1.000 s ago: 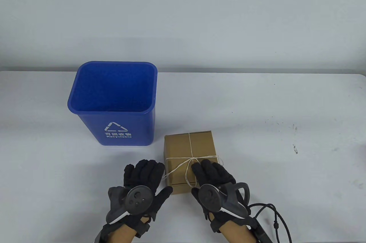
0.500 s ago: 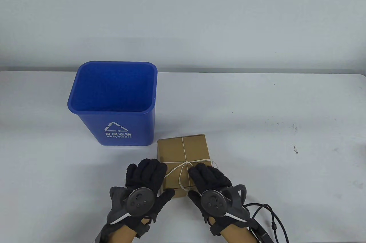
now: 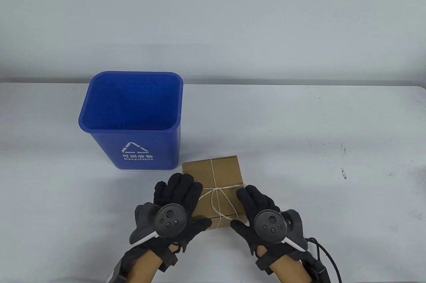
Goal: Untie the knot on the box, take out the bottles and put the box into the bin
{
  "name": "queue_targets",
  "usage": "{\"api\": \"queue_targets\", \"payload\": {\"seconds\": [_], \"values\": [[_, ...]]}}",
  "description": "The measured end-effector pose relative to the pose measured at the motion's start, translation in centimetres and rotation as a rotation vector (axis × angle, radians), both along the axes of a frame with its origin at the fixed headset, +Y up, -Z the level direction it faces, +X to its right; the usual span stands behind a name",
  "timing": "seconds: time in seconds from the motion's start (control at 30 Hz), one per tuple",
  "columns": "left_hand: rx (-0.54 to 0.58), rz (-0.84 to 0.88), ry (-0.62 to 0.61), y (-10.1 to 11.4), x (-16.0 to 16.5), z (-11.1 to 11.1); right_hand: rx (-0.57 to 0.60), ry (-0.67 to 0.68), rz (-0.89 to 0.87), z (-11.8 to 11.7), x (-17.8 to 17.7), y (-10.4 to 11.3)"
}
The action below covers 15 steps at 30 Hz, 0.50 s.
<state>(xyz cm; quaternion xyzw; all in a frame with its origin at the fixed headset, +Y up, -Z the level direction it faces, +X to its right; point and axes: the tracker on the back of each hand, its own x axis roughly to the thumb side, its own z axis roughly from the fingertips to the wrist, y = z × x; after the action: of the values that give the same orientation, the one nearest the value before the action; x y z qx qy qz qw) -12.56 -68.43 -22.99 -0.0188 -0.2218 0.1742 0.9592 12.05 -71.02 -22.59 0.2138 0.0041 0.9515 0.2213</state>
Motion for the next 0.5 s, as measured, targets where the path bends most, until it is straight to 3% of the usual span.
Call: {"api": "queue_targets", "payload": {"seconds": [0.23,0.5], "values": [[-0.065,-0.054,-0.027,-1.0,1.9,-2.0,0.086,0.0,0.101,0.2,-0.4,0.1],[-0.08,-0.01,-0.034,-2.1,1.1,-2.2,0.145,-0.003,-0.025,0.0,0.1,0.4]]}}
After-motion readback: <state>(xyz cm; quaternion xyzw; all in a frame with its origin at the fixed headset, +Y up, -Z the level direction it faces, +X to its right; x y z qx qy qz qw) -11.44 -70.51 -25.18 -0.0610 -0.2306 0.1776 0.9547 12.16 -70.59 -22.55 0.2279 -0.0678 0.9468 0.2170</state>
